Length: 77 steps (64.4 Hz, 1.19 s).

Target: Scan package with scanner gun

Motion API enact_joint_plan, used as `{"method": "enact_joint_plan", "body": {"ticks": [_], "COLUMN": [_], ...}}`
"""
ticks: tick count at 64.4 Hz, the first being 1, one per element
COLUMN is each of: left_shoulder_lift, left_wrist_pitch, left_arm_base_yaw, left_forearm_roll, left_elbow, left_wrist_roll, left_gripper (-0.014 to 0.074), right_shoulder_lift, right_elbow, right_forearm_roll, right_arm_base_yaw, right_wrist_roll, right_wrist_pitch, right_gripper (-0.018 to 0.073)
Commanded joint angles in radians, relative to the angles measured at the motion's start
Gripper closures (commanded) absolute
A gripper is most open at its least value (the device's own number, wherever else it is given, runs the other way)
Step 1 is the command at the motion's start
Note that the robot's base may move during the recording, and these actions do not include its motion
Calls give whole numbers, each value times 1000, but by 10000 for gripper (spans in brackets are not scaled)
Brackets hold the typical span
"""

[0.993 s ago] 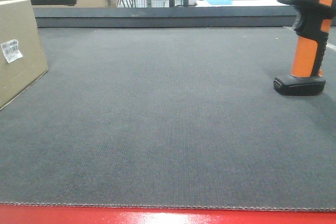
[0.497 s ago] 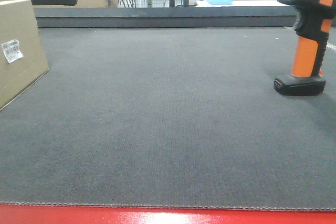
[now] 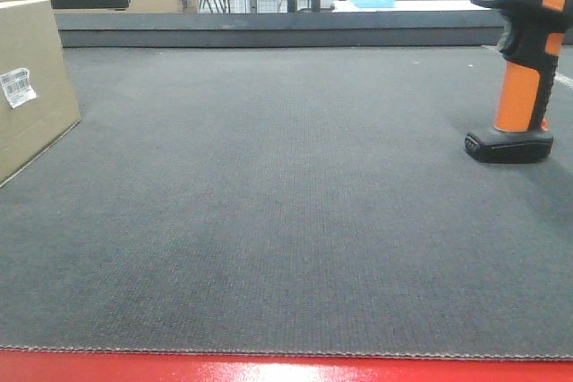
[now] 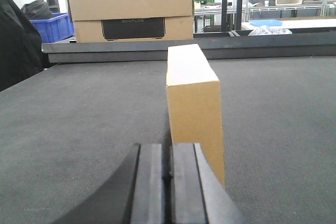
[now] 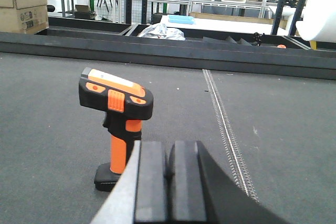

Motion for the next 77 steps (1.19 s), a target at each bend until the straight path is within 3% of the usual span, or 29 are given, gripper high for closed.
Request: {"method": "enact_joint_plan", "body": {"ticks": [1, 42, 52, 61, 77], "left_shoulder_lift": [-5, -5, -5, -5, -5], "left_wrist_pitch": [-26, -26, -26, -26, -26], "left_arm_base_yaw": [3, 3, 3, 3, 3], "left_forearm_roll": [-7, -7, -7, -7, -7], "left_elbow": [0, 0, 0, 0, 0], "left_wrist_roll": [-6, -6, -6, -6, -6], "left_gripper": [708, 708, 708, 708, 708], "right_shoulder_lift": [-4, -4, -6, -60, -181], "right_elbow": [3, 3, 14, 98, 317], "right_forearm_roll": [-5, -5, 53, 108, 92], "right_arm_base_yaw": [-4, -4, -43, -77, -64], "right_wrist_roll": [-8, -8, -12, -18, -18], "right_wrist_pitch": [-23, -29, -27, -57, -163], "right_gripper": [712, 712, 712, 712, 712]}}
